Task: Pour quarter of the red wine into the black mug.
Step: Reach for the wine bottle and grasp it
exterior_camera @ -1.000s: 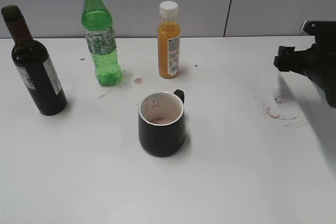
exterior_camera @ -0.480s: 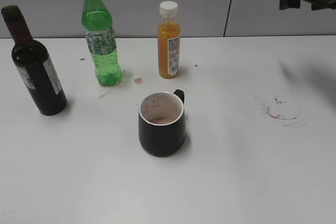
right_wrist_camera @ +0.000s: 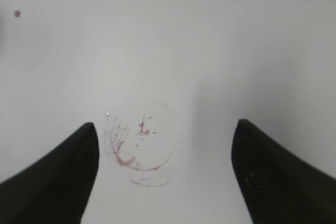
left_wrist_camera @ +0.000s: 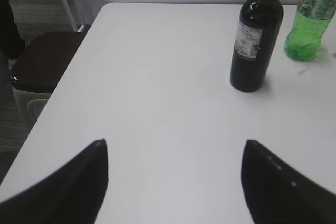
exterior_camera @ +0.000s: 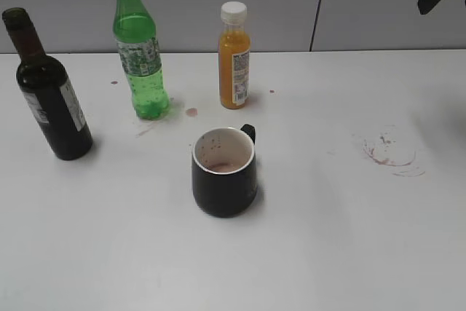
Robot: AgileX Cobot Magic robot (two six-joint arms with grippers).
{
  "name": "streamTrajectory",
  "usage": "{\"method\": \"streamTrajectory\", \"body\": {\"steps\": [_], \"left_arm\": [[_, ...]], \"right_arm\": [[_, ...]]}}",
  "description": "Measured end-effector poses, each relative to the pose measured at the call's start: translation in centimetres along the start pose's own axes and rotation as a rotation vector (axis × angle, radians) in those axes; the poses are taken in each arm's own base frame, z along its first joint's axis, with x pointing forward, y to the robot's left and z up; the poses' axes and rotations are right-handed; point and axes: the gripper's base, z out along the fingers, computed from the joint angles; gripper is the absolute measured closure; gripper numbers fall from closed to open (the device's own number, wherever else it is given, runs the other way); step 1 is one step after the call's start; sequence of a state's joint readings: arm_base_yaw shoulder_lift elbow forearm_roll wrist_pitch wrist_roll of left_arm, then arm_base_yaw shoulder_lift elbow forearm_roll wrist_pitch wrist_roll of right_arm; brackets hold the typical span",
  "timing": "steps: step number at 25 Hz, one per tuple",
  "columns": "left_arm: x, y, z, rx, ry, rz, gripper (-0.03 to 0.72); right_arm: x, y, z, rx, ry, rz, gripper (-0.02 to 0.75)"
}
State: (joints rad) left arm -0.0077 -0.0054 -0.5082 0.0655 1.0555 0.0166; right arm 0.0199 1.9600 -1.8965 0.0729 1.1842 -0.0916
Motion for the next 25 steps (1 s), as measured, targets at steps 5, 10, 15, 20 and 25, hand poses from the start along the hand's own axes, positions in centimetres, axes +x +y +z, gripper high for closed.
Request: {"method": "streamTrajectory", "body": {"steps": [5, 10, 15, 20, 25], "left_arm": [[0.0, 0.0, 0.0, 0.000, 0.000, 0.000, 0.099], [0.0, 0.0, 0.0, 0.000, 0.000, 0.000, 0.099], [0.0, 0.0, 0.0, 0.000, 0.000, 0.000, 0.099], [0.0, 0.0, 0.0, 0.000, 0.000, 0.000, 0.099], [0.0, 0.0, 0.0, 0.000, 0.000, 0.000, 0.099]], "right_arm": [[1.9, 0.2, -1.6, -0.001, 0.016, 0.001, 0.144], [5.7, 0.9, -4.9, -0.021, 0.028, 0.009, 0.144], [10.3, 1.4, -8.0, -0.025, 0.012, 0.011, 0.144], [15.2, 1.8, -8.5, -0.031, 0.036, 0.019, 0.144], [20.5, 2.1, -7.9, -0.032, 0.054, 0.027, 0.145]]}}
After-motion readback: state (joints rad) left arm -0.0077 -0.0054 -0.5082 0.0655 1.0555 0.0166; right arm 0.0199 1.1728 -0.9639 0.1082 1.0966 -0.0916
